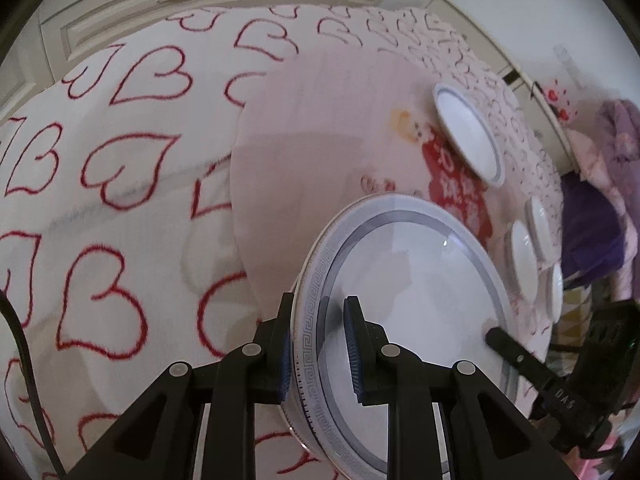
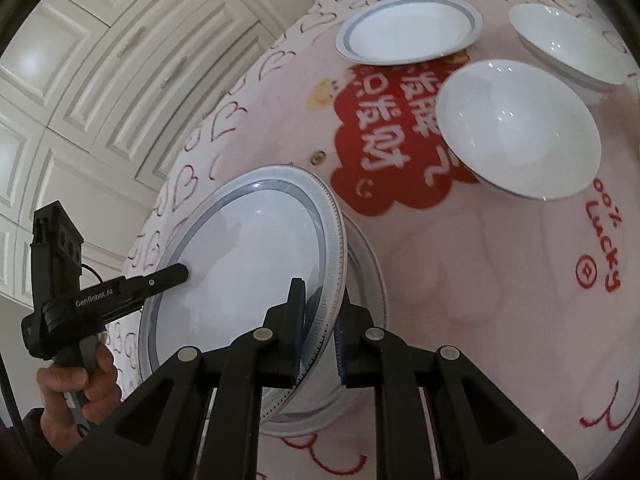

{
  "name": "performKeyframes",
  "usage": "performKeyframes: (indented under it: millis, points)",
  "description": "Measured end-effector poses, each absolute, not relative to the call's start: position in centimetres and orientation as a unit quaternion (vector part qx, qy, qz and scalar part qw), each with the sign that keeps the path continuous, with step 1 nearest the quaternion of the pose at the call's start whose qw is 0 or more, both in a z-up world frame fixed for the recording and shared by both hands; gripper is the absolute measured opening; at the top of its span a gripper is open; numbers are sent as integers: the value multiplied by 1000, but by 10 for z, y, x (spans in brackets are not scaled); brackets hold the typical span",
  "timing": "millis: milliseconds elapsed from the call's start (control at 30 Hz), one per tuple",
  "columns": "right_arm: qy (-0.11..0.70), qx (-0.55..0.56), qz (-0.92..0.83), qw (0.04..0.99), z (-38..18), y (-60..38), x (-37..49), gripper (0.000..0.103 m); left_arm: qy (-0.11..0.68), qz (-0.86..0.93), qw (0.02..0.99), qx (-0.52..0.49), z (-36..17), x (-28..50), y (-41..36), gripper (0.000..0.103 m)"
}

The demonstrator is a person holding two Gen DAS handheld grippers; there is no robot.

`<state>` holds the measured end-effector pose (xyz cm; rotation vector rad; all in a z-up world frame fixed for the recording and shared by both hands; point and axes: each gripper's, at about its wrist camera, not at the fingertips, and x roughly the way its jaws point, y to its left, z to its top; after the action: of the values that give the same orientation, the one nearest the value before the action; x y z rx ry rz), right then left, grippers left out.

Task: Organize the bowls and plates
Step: 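Lift both held plates and carry them over the plate stack, then lower the plates onto the stack and open both tools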

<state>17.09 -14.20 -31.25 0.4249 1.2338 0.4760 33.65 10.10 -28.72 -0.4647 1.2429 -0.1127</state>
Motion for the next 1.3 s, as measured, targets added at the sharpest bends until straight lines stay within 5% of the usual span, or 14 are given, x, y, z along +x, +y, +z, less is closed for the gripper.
performKeyframes:
  millis: [1033, 1133, 1300]
  points:
    - [597, 36, 178, 781, -330, -114, 147, 31, 560, -51, 818, -120, -290, 321, 81, 28]
    - [598, 15, 166, 784, -331, -109, 147, 31, 568, -45, 813, -119, -292, 324, 85, 41]
    - [591, 18, 166, 789, -327, -109, 146, 51, 587, -31, 797, -140, -304, 328, 95, 47]
